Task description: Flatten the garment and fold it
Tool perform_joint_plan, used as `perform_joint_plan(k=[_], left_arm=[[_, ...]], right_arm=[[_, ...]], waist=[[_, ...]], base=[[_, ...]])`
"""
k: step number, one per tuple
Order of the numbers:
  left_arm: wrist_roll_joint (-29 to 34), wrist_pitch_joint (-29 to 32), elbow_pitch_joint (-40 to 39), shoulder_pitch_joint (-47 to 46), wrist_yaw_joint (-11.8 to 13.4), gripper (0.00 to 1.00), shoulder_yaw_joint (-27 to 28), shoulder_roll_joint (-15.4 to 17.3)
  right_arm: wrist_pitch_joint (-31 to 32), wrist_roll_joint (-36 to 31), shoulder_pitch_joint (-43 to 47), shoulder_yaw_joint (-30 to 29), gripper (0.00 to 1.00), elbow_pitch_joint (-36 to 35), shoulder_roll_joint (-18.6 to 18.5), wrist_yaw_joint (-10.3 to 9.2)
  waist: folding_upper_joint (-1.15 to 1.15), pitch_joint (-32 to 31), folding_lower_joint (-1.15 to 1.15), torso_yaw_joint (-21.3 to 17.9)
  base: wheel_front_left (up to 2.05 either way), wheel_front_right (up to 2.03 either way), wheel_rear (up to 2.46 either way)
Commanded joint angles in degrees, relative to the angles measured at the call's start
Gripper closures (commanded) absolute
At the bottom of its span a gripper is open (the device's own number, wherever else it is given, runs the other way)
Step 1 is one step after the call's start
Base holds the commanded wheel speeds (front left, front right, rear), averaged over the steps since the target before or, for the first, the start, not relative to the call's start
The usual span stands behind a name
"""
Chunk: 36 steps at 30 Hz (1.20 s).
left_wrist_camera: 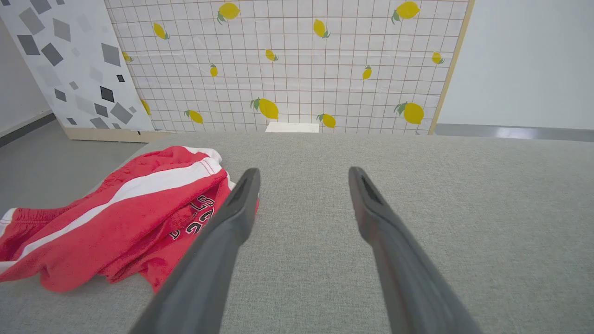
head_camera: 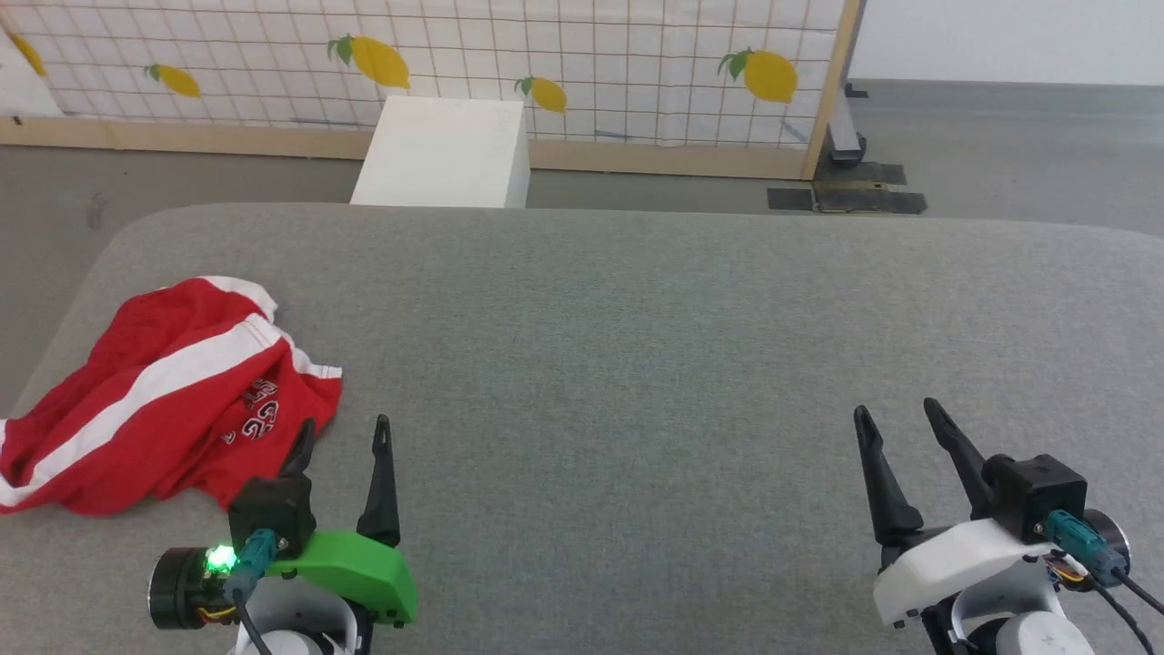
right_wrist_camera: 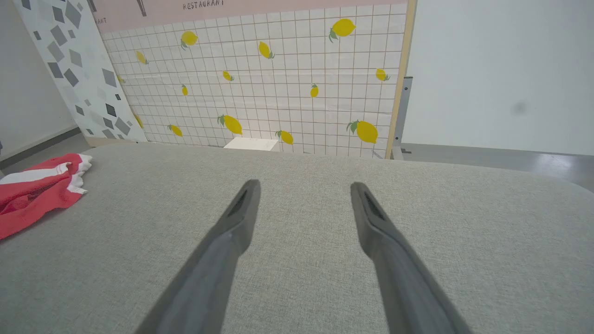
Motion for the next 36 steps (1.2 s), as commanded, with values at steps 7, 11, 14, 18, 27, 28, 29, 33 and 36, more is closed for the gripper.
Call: perform_joint_plan(k=[7, 11, 14, 18, 27, 28, 29, 33, 36], left_arm=[[-1.08, -1.35, 0.72, 1.04, 0.3, 0.0, 0.11, -0.1], [-1.31, -1.82, 1.02, 1.23, 0.32, 0.0, 0.2, -0.11], [-1.51, -2.18, 1.23, 1.38, 0.37, 0.0, 0.26, -0.12], [-1.81, -2.65, 1.51, 1.5, 0.45, 0.0, 0.42, -0.13], [-2.45, -3.72, 2.08, 1.78, 0.66, 0.0, 0.6, -0.15], [-2.51, -3.82, 2.15, 1.85, 0.69, 0.0, 0.61, -0.16], [-2.59, -3.95, 2.22, 1.93, 0.73, 0.0, 0.62, -0.16], [-2.84, -4.42, 2.43, 2.13, 0.78, 0.0, 0.65, -0.17], [-3.01, -4.76, 2.62, 2.21, 0.83, 0.0, 0.75, -0.18]], right_arm=[[-1.32, 1.19, 0.87, 0.36, 0.0, 1.27, 0.01, -0.03], [-1.79, 1.62, 0.96, 0.45, 0.0, 1.75, 0.01, -0.04], [-2.16, 2.03, 0.95, 0.51, 0.0, 2.08, 0.01, -0.04], [-2.62, 2.54, 0.93, 0.65, 0.0, 2.52, 0.01, -0.04], [-3.7, 3.77, 1.16, 0.87, 0.0, 3.64, 0.01, -0.05], [-3.81, 3.9, 1.19, 0.92, 0.0, 3.75, 0.01, -0.05], [-3.94, 4.07, 1.22, 0.98, 0.0, 3.88, 0.01, -0.05], [-4.41, 4.46, 1.25, 1.24, 0.0, 4.26, 0.01, -0.05], [-4.75, 4.65, 1.31, 1.41, 0.0, 4.55, 0.01, -0.05]], waist=[[0.0, -0.02, 0.0, 2.77], [0.0, -0.08, 0.0, 4.05], [0.0, -0.01, 0.0, 5.04], [0.0, 0.03, 0.0, 6.25], [0.0, 0.02, 0.0, 9.11], [0.0, -0.01, 0.0, 9.36], [0.0, -0.02, 0.0, 9.66], [0.0, -0.02, 0.0, 10.71], [0.0, 0.0, 0.0, 11.41]], base=[[0.0, 0.0, 0.0], [0.0, 0.0, 0.0], [0.0, 0.0, 0.0], [0.0, 0.0, 0.0], [0.0, 0.0, 0.0], [0.0, 0.0, 0.0], [0.0, 0.0, 0.0], [0.0, 0.0, 0.0], [0.0, 0.0, 0.0]])
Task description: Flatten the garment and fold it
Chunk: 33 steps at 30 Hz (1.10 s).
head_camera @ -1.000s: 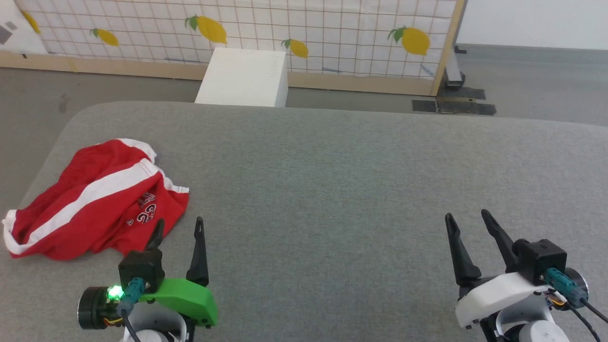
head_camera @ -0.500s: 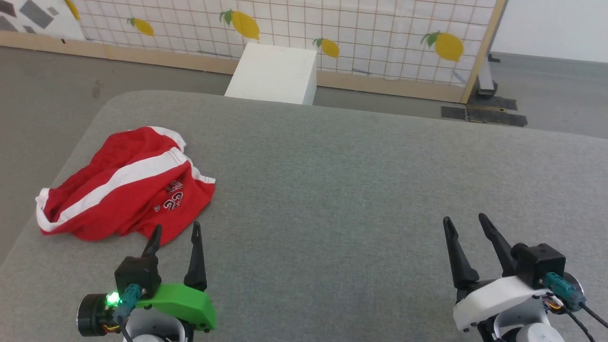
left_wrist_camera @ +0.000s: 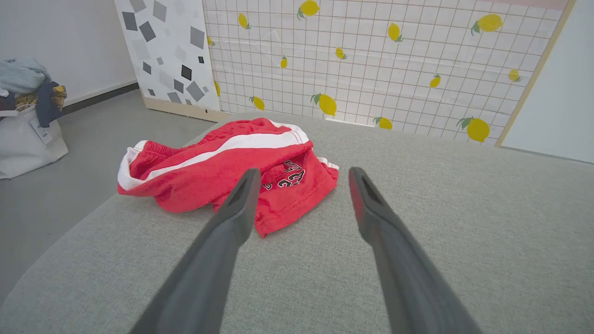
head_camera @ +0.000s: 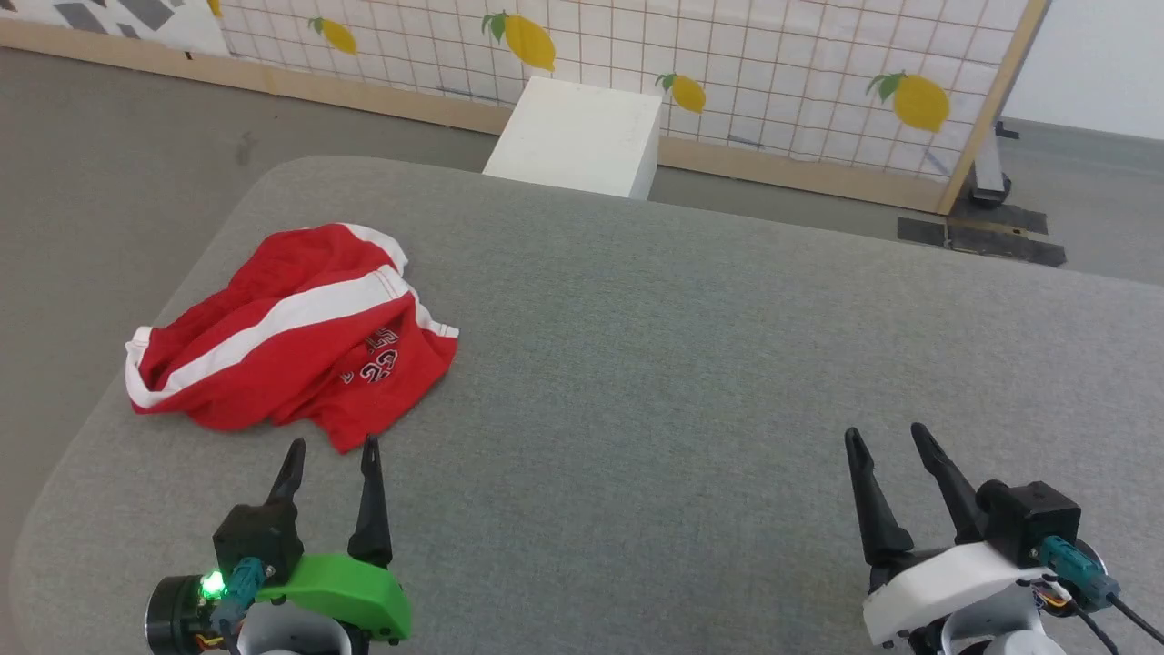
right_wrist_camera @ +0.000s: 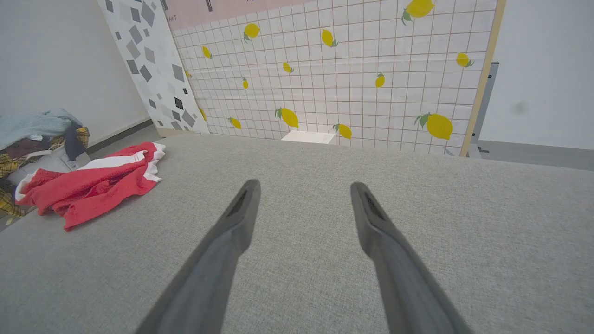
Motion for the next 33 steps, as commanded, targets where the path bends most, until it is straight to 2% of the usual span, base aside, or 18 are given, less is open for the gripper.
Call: perform_joint_plan(k=[1, 17, 33], left_arm=[[-0.5, -0.6, 0.38, 0.83, 0.34, 0.0, 0.22, -0.18], [-1.72, -2.58, 1.41, 0.85, 0.7, 0.0, 0.35, -0.22], [-2.3, -4.48, 2.03, 1.1, 0.97, 0.0, 0.25, -0.27]], right_arm=[[-0.64, 0.52, 0.54, 0.11, 0.0, 0.47, 0.01, -0.05], [-2.63, 2.39, -0.01, 0.6, 0.0, 2.84, 0.01, -0.07], [-4.55, -0.51, -0.27, 1.14, 0.0, 3.96, 0.02, -0.08]], waist=[[0.0, 0.05, 0.0, 0.65], [0.0, 0.43, 0.0, 4.35], [0.0, 0.48, 0.0, 7.75]], base=[[0.0, 0.0, 0.0], [0.0, 0.0, 0.0], [0.0, 0.0, 0.0]])
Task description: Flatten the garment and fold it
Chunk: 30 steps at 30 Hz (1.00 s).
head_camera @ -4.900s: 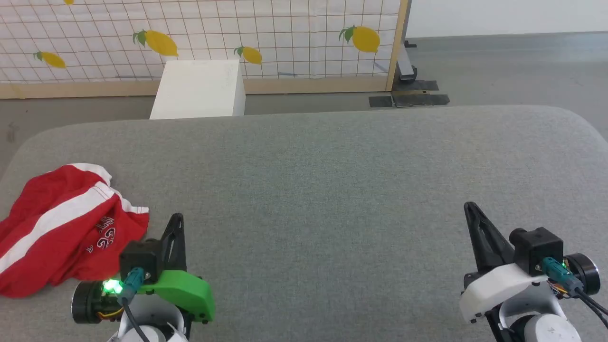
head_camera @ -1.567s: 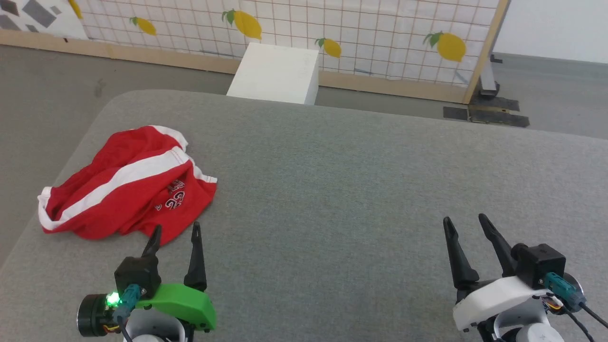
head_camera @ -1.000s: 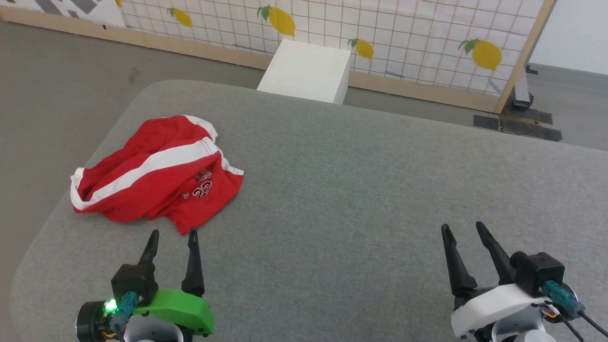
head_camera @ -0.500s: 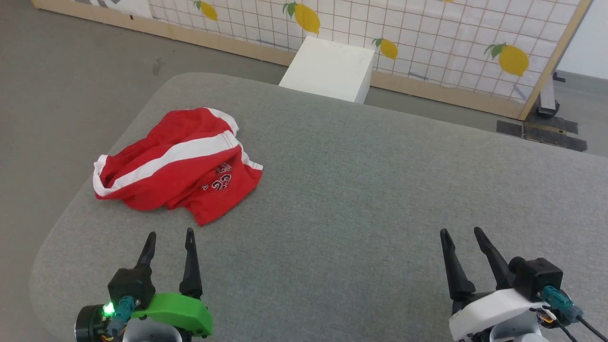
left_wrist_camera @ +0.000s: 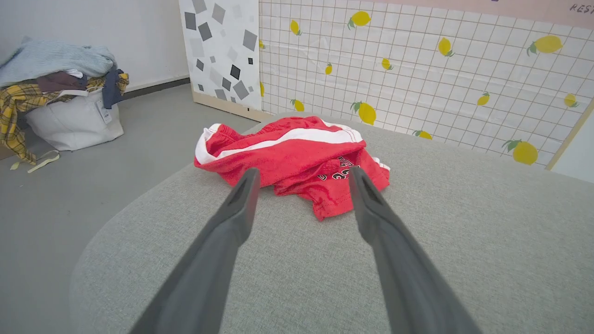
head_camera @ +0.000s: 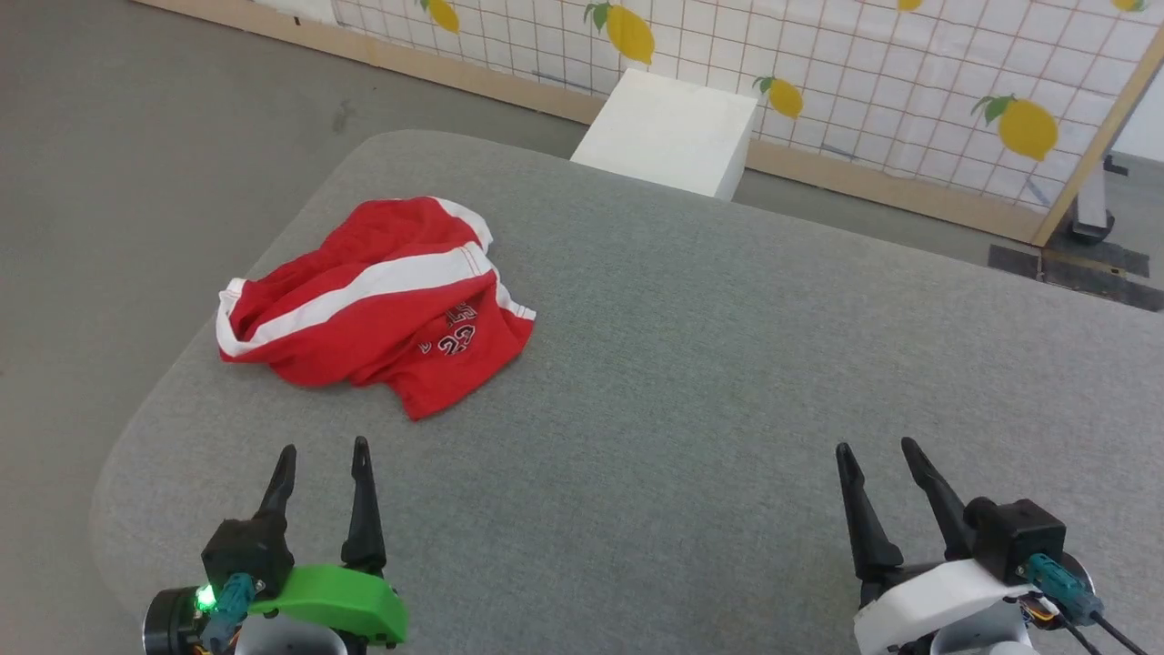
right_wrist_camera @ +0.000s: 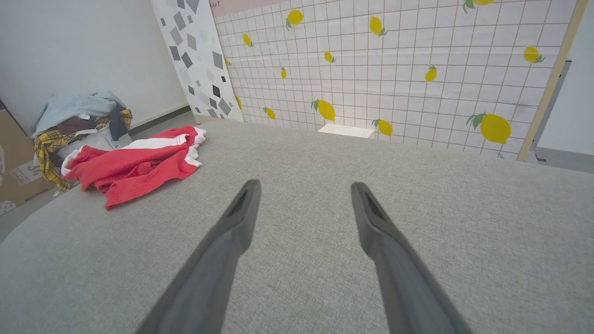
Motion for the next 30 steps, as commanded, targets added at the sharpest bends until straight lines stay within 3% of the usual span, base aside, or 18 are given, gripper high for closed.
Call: perform_joint_plan(k=[1, 13, 24, 30], left_arm=[[-0.26, -0.75, 0.34, 0.87, 0.35, 0.0, 0.01, -0.27], [-0.51, -2.16, 0.98, 1.07, 0.48, 0.0, 0.18, -0.27], [0.28, -2.22, 1.15, 0.96, 0.69, 0.0, 0.27, -0.05], [-0.86, 0.03, 4.13, -4.17, -2.25, 0.0, 0.28, 2.9]], right_arm=[[-0.77, -0.44, -0.3, 0.14, 0.0, 0.19, 0.01, -0.08], [-1.08, -0.58, 0.09, 0.4, 0.0, -0.4, 0.01, -0.09], [-0.7, -0.31, 0.33, 0.64, 0.0, -0.83, 0.01, -0.09], [-0.31, -0.46, -0.03, 0.78, 0.0, -1.32, 0.01, -0.09]], waist=[[0.0, 0.07, 0.0, 0.48], [0.0, 0.01, 0.0, 2.7], [0.0, -0.13, 0.0, 2.17], [0.0, 0.85, 0.0, 1.49]], base=[[0.0, 0.0, 0.0], [0.0, 0.0, 0.0], [0.0, 0.0, 0.0], [0.0, 0.0, 0.0]])
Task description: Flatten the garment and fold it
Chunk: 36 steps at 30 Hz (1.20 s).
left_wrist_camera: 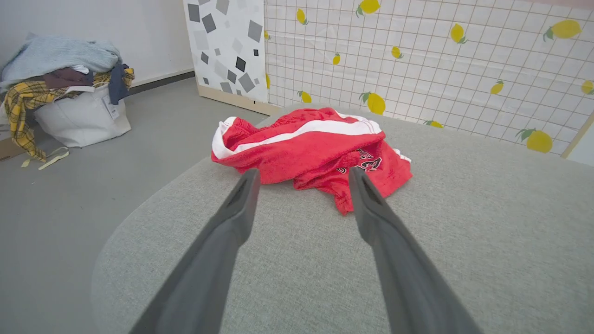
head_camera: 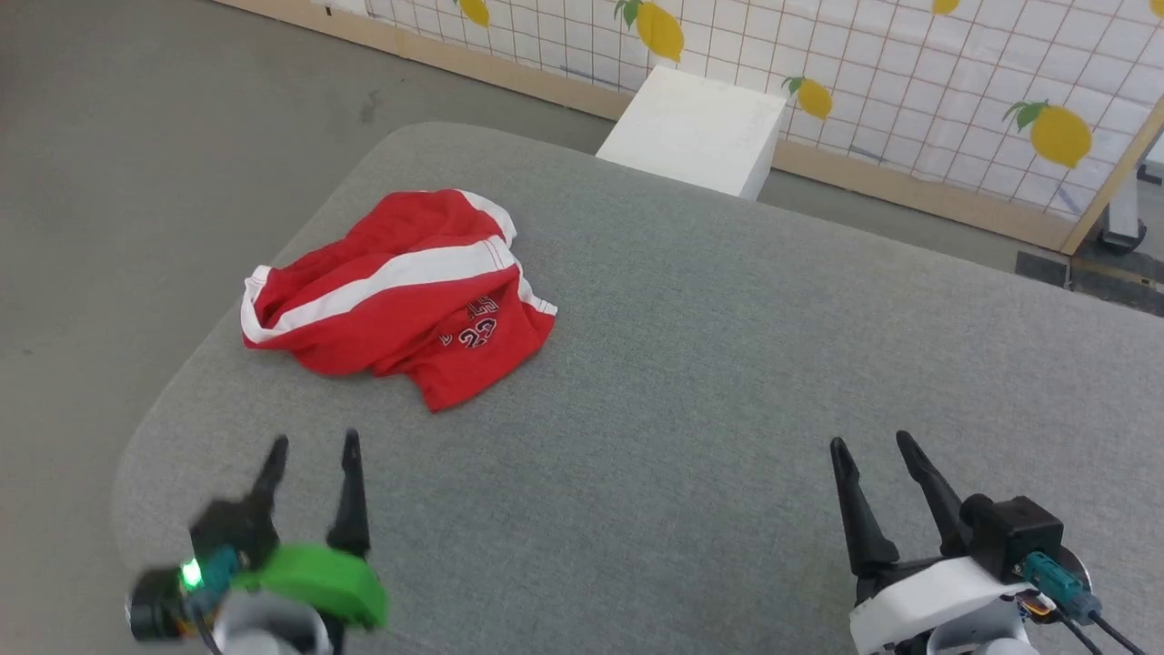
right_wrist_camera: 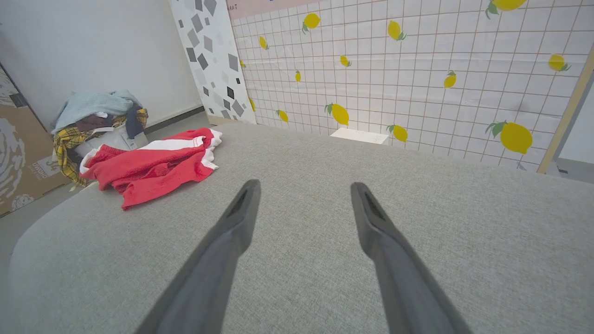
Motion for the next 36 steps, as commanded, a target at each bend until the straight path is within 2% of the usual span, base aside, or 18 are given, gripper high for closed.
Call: perform_joint_plan(k=[1, 5, 8, 13, 19, 24, 30, 31, 32, 36], left_arm=[[-0.77, 1.52, 1.09, -4.06, -1.17, 0.0, 0.4, 1.42], [-4.75, 9.42, 7.51, -13.66, -4.57, 0.0, 0.72, 4.71], [-7.81, 15.13, 12.99, -20.89, -5.9, 0.0, 0.55, 7.57], [-14.6, 25.07, 21.61, -30.94, -6.67, 0.0, -0.06, 11.22], [-20.3, 35.24, 27.47, -36.44, -6.77, 0.0, -2.63, 13.64], [-20.94, 38.52, 32.02, -38.09, -6.44, 0.0, -3.81, 15.98], [-20.85, 36.67, 36.11, -38.02, -3.06, 0.0, -3.21, 15.07], [-20.84, 36.14, 36.48, -38.04, -2.95, 0.11, -3.21, 14.97], [-20.73, 34.68, 36.55, -38.34, -2.62, 1.0, -3.03, 14.95], [-19.9, 28.88, 35.68, -40.49, -2.46, 1.0, -2.91, 15.32]], right_arm=[[0.33, -0.5, -0.29, -0.01, 0.0, -0.57, 0.01, -0.09], [1.66, -1.82, -1.4, 0.02, 0.0, -1.99, 0.01, -0.09], [2.76, -2.05, -2.67, 0.26, 0.0, -3.11, 0.01, -0.09], [4.03, -2.86, -4.64, -0.66, 0.0, -5.3, 0.01, -0.09], [5.34, -4.4, -5.67, -2.2, 0.0, -7.92, 0.01, -0.09], [5.71, -4.61, -6.43, -2.37, 0.0, -9.4, 0.01, -0.09], [5.45, -3.59, -7.45, -1.72, 0.0, -8.6, 0.01, -0.09], [5.38, -3.49, -7.56, -1.6, 0.0, -8.43, 0.01, -0.09], [5.3, -3.39, -7.68, -1.48, 0.0, -8.2, 0.01, -0.09], [4.83, -2.76, -7.94, -0.7, 0.0, -6.98, 0.01, -0.09]], waist=[[0.0, 1.03, 0.0, -0.52], [0.0, 3.84, 0.0, -2.18], [0.0, 6.48, 0.0, -4.47], [0.0, 11.88, 0.0, -8.74], [0.0, 17.79, 0.0, -11.69], [0.0, 21.12, 0.0, -12.34], [0.0, 21.29, 0.0, -12.23], [0.0, 21.14, 0.0, -12.18], [0.0, 20.92, 0.0, -12.08], [0.0, 19.04, 0.0, -11.9]], base=[[0.0, 0.0, 0.0], [0.0, 0.0, 0.0], [0.0, 0.0, 0.0], [0.0, 0.0, 0.0], [0.0, 0.0, 0.0], [0.0, 0.0, 0.0], [0.0, 0.0, 0.0], [0.0, 0.0, 0.0], [0.0, 0.0, 0.0], [0.0, 0.0, 0.0]])
